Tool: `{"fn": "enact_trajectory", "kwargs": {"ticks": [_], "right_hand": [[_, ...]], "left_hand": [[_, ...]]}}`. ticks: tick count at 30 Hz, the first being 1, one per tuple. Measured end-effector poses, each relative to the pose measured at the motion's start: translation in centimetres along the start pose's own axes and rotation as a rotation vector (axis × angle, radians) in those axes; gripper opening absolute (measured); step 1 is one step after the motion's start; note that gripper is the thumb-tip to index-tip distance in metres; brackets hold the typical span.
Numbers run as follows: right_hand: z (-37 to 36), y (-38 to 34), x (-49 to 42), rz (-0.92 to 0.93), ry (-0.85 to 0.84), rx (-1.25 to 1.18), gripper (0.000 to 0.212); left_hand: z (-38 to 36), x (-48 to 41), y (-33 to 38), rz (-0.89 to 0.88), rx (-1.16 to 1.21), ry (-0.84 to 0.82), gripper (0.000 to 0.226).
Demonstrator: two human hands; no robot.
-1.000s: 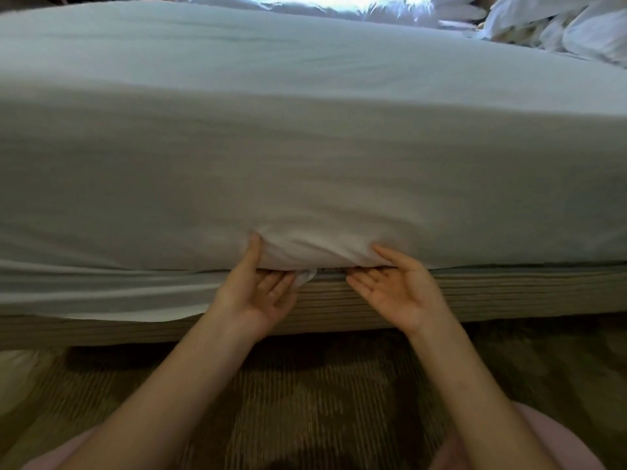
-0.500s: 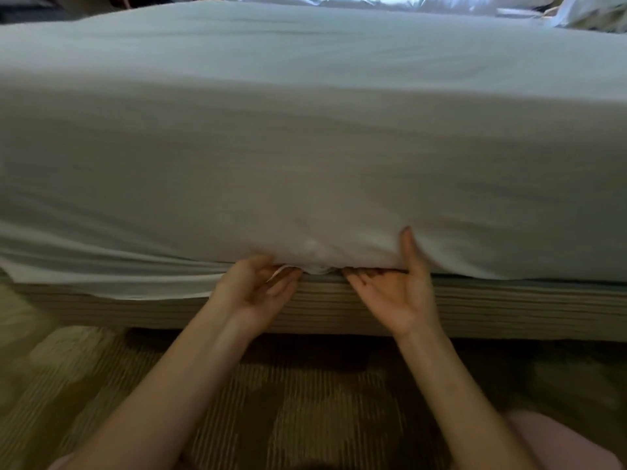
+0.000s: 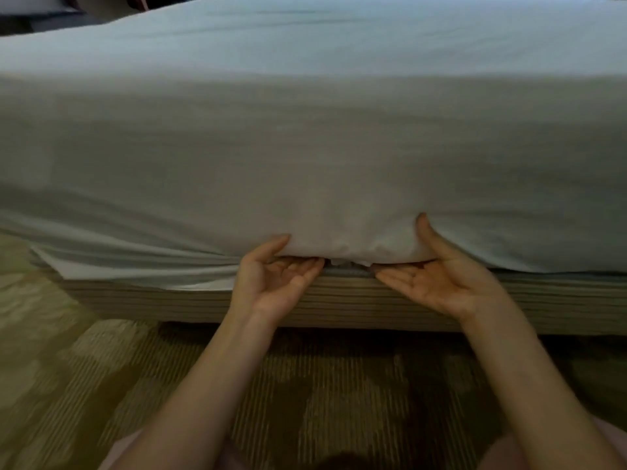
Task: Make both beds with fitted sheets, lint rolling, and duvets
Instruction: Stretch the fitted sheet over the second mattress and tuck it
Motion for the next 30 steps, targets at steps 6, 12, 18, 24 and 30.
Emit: {"fn": "enact_trajectory", "kwargs": {"ticks": [6, 12, 18, 24, 30], "right_hand": [[-0.2, 1.1, 0.4, 0.009, 0.019, -0.05, 0.117], [-4.7, 2.4, -0.3, 0.168, -0.138, -0.399, 0.102], [-6.1, 2.6, -0.5, 0.175, -0.243, -0.471, 0.101], [-3.8, 3.4, 1.2, -0.038, -0.089, -0.215, 0.124], [-5.3, 4.7, 4.3, -0.275, -0.201, -0.126, 0.073]], "left_hand": [[-1.8, -1.5, 1.1, -0.07, 0.075, -0.158, 0.085], [-2.1, -1.5, 0.5, -0.094, 0.076, -0.101, 0.075], [0.1, 1.8, 0.3, -0.075, -0.102, 0.224, 0.048], [2.0, 2.2, 3.1, -0.209, -0.07, 0.432, 0.063], [0.7, 0.9, 3.6, -0.341, -0.036, 0.453, 0.054]]}}
Point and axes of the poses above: each hand's wrist, its own x-axis away from the middle knuckle, its own z-axis out of the back of the hand, y = z × x, the point moved 10 cm from there along -x, towards the middle knuckle, and after that the axes turned 8 degrees about z, right-handed, at the moved point
